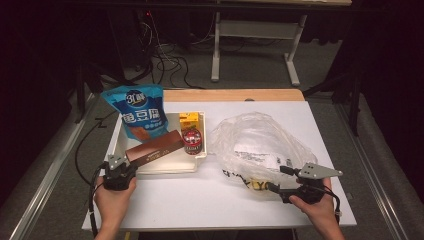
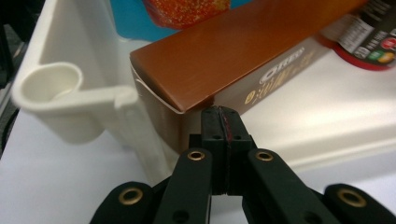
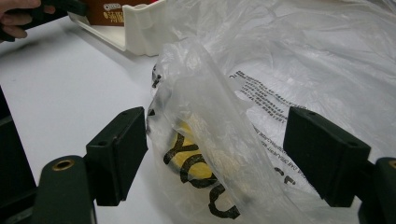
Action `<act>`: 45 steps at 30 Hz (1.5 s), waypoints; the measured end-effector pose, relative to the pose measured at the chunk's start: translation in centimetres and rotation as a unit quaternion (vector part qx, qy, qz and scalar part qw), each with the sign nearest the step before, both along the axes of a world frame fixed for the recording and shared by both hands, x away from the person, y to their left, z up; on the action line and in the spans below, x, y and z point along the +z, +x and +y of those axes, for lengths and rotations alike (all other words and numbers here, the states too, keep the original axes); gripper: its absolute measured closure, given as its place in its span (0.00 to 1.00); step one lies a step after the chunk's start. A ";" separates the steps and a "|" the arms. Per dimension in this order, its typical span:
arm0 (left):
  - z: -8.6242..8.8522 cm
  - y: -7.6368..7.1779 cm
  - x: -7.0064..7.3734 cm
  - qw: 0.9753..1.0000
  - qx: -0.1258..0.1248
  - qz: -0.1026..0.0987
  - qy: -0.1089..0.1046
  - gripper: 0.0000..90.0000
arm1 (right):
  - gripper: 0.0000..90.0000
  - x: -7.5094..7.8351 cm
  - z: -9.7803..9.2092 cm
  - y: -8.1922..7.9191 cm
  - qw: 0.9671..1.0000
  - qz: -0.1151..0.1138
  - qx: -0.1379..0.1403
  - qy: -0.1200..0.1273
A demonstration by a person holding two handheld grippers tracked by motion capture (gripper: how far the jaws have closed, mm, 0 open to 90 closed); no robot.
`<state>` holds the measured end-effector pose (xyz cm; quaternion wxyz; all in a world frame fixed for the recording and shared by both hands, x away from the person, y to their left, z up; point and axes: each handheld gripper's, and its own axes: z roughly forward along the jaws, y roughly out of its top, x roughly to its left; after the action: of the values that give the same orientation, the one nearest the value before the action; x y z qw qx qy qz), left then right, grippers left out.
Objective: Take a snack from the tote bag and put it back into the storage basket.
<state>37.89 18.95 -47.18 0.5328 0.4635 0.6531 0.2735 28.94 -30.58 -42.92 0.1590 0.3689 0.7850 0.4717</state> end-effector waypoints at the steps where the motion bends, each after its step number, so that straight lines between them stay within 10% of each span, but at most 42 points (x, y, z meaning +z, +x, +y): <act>1: 0.0 0.2 -0.1 1.000 0.007 -0.001 0.001 1.00 | 0.25 0.0 0.0 0.0 1.000 0.000 0.000 0.001; 21: -2.0 3.9 -0.3 0.996 0.081 0.001 -0.048 1.00 | 0.26 -0.2 0.0 0.0 1.000 0.001 0.002 0.001; 28: -2.4 2.3 0.2 0.998 0.046 -0.014 -0.048 0.80 | 0.26 -0.2 -0.1 0.0 1.000 0.001 -0.001 0.001; 32: -2.6 1.0 1.1 0.997 -0.026 -0.014 -0.070 0.59 | 0.26 -0.2 -0.2 0.0 1.000 0.001 -0.007 0.000; 45: -3.3 -2.8 2.9 0.981 -0.165 -0.033 -0.095 0.01 | 0.16 0.0 -0.6 0.0 0.999 -0.001 -0.039 -0.004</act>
<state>35.13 15.66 -44.26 0.6339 0.5026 0.5724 0.1337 28.92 -31.20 -42.92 0.1799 0.3980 0.7717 0.4622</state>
